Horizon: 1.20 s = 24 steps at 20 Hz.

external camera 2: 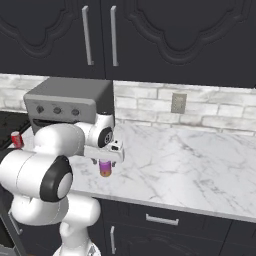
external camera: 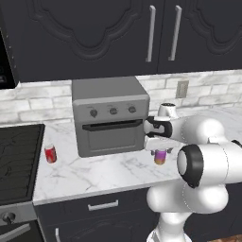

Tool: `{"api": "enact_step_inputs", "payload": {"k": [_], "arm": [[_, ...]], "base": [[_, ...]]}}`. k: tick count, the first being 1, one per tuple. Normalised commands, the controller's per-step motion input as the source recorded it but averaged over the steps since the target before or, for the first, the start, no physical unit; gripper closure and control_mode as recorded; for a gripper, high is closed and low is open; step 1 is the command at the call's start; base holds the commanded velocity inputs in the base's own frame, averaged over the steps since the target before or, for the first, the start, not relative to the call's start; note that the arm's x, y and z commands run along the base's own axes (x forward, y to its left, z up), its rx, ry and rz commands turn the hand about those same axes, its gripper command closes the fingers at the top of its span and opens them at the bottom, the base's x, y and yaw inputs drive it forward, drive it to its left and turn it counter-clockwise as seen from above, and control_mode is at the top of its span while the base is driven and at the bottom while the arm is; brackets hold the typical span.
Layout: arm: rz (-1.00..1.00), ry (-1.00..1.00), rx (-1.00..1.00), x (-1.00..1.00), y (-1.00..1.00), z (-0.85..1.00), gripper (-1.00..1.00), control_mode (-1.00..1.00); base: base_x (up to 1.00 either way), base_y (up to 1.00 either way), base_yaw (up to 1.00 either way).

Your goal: Four empty soda cans are scattered around the kitchen. Gather all the cans and cluster them next to the stove for recycling.

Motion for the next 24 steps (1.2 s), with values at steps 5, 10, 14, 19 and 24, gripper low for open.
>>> {"api": "enact_step_inputs", "payload": {"k": [5,10,14,19,24], "arm": [[0.0,0.0,0.0,0.0,0.0,-0.13,-1.0,-1.0],[0.0,0.0,0.0,0.0,0.0,-0.11,1.0,-1.0],[0.0,0.0,0.0,0.0,0.0,0.0,1.0,-1.0],[0.0,0.0,0.0,0.0,0.0,0.0,1.0,-1.0],[0.0,-0.06,0.0,-0.07,0.0,0.22,1.0,-1.0]], "base": [[0.0,0.0,0.0],[0.0,0.0,0.0],[0.0,0.0,0.0],[0.0,0.0,0.0],[0.0,0.0,0.0]]}}
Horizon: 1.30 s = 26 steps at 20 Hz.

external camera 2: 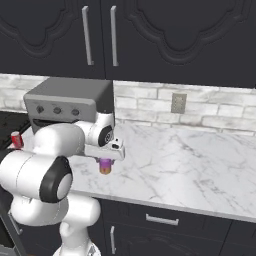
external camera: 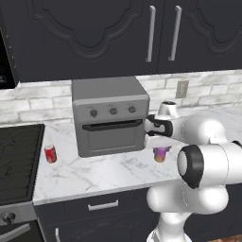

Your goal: Four empty soda cans are scattered around the kitchen. Gather all the cans and cluster them next to the stove for recycling.

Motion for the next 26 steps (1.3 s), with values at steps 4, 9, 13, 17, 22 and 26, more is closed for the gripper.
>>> {"api": "enact_step_inputs", "payload": {"k": [4,9,13,17,22,26], "arm": [[0.0,-0.11,0.0,-0.16,0.0,0.32,1.0,-1.0],[0.0,-0.1,0.0,-0.28,0.0,0.31,1.0,-1.0],[0.0,-0.08,0.0,-0.35,0.01,0.28,1.0,-1.0],[0.0,0.0,-0.01,-0.48,0.0,0.34,1.0,-1.0],[0.0,0.03,0.0,-0.45,0.0,0.42,1.0,-1.0],[0.0,0.12,0.0,-0.32,0.0,0.51,1.0,-1.0]], "base": [[0.0,0.0,0.0],[0.0,0.0,0.0],[0.0,0.0,0.0],[0.0,0.0,0.0],[0.0,0.0,0.0],[0.0,0.0,0.0]]}}
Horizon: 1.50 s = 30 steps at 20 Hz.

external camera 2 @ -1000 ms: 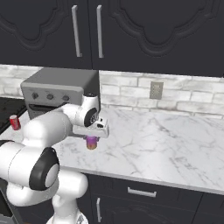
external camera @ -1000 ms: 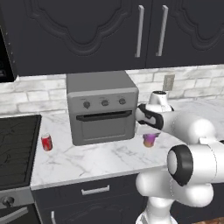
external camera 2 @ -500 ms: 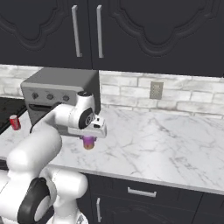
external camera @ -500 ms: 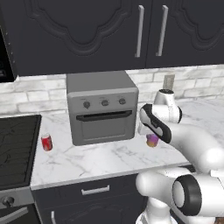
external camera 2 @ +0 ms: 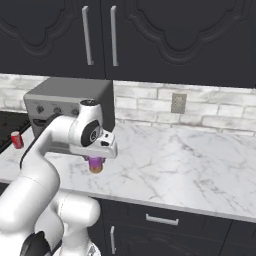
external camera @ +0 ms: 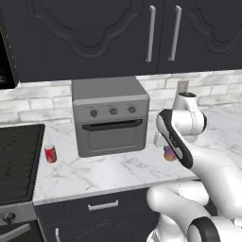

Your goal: Four empty soda cans are scattered around the kitchen. Gather all the cans and cluster them next to the stove for recycling.

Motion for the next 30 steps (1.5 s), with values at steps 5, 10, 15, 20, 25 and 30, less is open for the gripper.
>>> {"api": "enact_step_inputs", "payload": {"k": [5,10,15,20,25,30], "arm": [[0.0,0.12,0.0,-0.27,0.0,0.45,1.0,-1.0],[0.0,0.0,-0.01,-0.2,0.17,0.04,1.0,-1.0],[0.0,0.0,0.0,-0.06,0.47,0.0,1.0,-1.0],[0.0,0.0,0.0,-0.05,0.41,0.0,1.0,-1.0],[0.0,0.0,0.0,0.0,0.05,0.27,1.0,-1.0],[0.0,0.0,0.0,-0.04,0.0,0.43,1.0,-1.0]], "base": [[0.0,0.0,0.0],[0.0,0.0,0.0],[0.0,0.0,0.0],[0.0,0.0,0.0],[0.0,0.0,0.0],[0.0,0.0,0.0]]}}
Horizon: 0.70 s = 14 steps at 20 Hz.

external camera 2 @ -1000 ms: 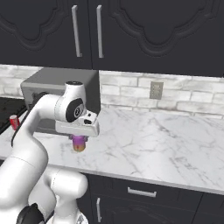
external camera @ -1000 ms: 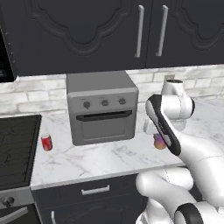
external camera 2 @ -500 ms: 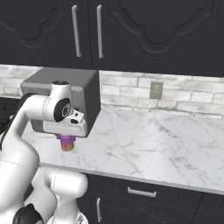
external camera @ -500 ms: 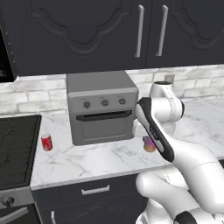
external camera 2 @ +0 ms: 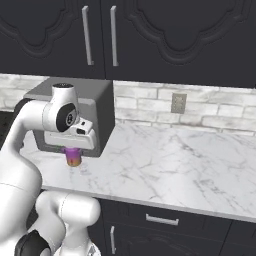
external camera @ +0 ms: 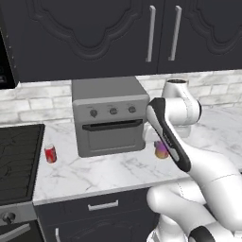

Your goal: Four empty soda cans are scattered around the kitchen. Gather all the cans and cluster them next to the stove for recycling.

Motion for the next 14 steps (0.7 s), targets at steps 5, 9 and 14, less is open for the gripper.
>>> {"api": "enact_step_inputs", "payload": {"k": [5,9,14], "arm": [[0.0,0.0,0.0,-0.04,0.07,0.15,1.0,-1.0],[0.0,0.0,0.0,0.0,0.0,0.0,1.0,1.0],[0.0,0.0,0.0,0.0,0.0,0.0,1.0,1.0]], "base": [[0.0,0.0,0.0],[-0.18,0.46,0.0],[-0.42,0.98,-0.06]]}}
